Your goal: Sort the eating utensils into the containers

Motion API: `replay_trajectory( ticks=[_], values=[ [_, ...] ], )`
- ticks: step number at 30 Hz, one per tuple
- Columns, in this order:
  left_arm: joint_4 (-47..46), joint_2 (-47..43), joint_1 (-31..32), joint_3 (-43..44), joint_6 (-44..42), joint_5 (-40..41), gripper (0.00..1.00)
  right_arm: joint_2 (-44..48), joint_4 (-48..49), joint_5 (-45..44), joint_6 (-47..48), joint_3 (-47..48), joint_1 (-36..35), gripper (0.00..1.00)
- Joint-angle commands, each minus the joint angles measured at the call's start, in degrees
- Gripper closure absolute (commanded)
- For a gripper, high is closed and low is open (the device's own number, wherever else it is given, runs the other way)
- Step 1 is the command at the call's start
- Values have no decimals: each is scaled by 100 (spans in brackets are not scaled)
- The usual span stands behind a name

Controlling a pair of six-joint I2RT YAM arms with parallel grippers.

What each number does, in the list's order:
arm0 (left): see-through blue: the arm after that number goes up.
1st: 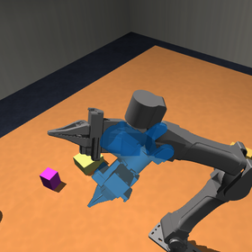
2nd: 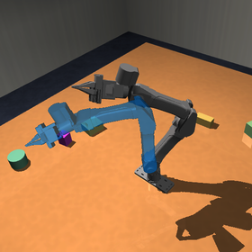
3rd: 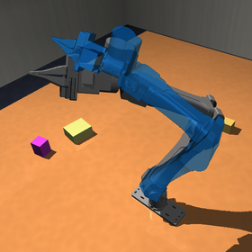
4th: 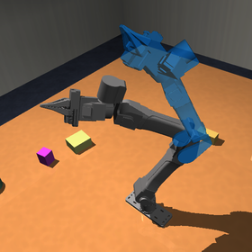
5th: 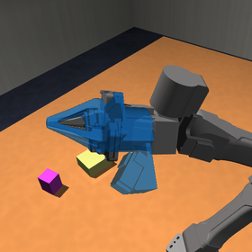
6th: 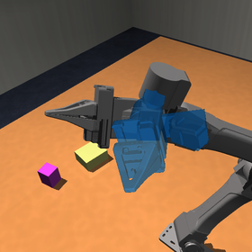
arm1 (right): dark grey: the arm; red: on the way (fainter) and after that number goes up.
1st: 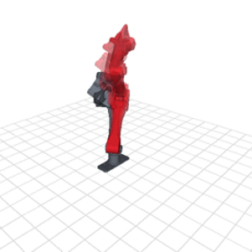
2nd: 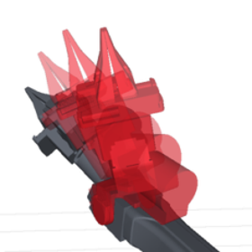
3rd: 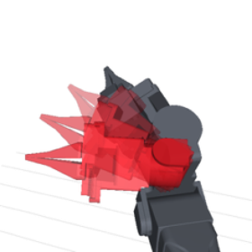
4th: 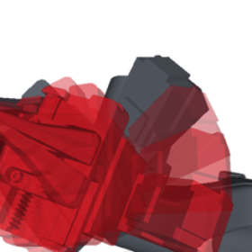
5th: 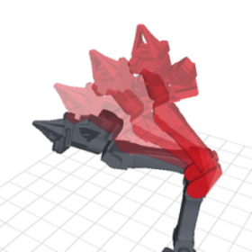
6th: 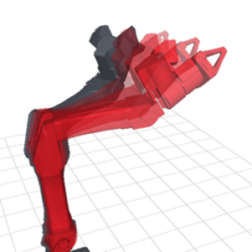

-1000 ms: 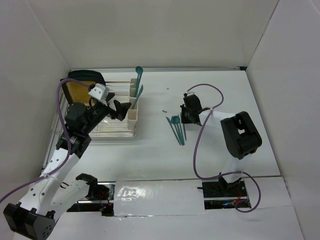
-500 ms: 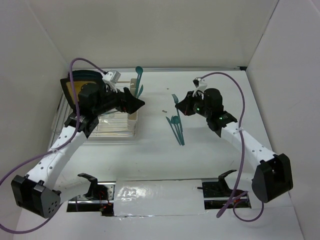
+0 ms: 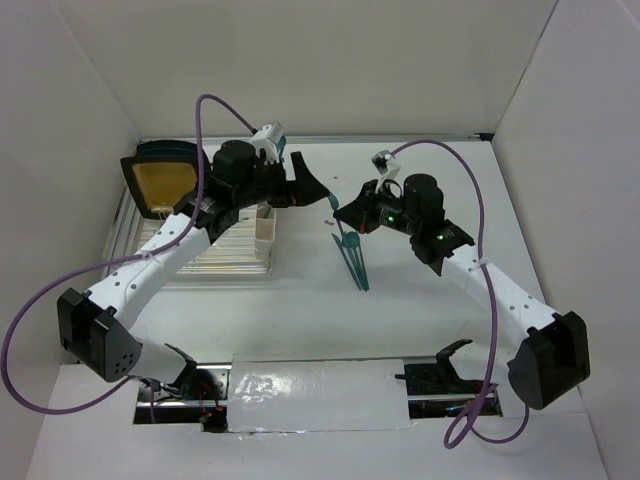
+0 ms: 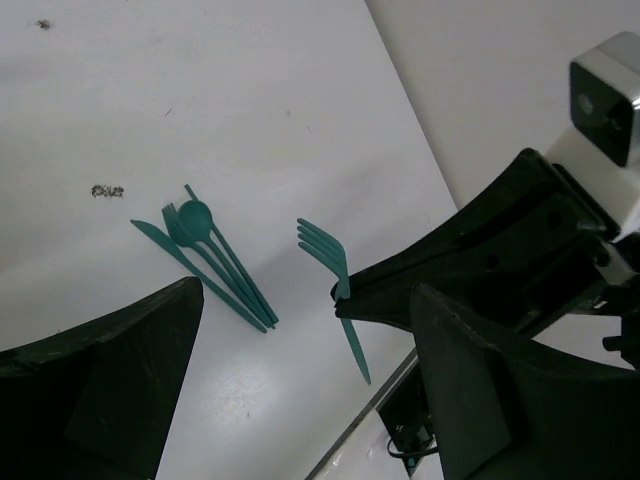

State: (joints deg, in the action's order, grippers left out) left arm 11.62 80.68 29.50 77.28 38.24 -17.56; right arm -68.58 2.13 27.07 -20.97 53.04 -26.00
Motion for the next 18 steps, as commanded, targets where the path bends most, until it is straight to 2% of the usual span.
replay_trajectory(
  ticks=[1, 4, 11, 12, 13, 17, 18],
  values=[
    [51, 70, 223, 191, 552, 683, 4, 248, 78, 158, 49, 373, -116, 100],
    [-19, 131, 345, 200, 605, 763, 5, 309, 25, 158, 67, 435, -134, 100],
    [121, 570, 732, 718, 922, 1246, 19, 310, 85, 211, -29, 488, -212, 100],
    [139, 623, 777, 788, 922, 1377, 23, 310, 86, 211, -21, 488, -230, 100],
    [200, 676, 803, 841, 992, 1404, 23, 310, -1, 211, -12, 558, -230, 100],
    [139, 782, 856, 912, 1133, 1466, 40, 248, -187, 70, 119, 629, -265, 100],
    [113, 808, 873, 921, 1211, 1466, 54, 266, -187, 70, 111, 629, -291, 100]
  ],
)
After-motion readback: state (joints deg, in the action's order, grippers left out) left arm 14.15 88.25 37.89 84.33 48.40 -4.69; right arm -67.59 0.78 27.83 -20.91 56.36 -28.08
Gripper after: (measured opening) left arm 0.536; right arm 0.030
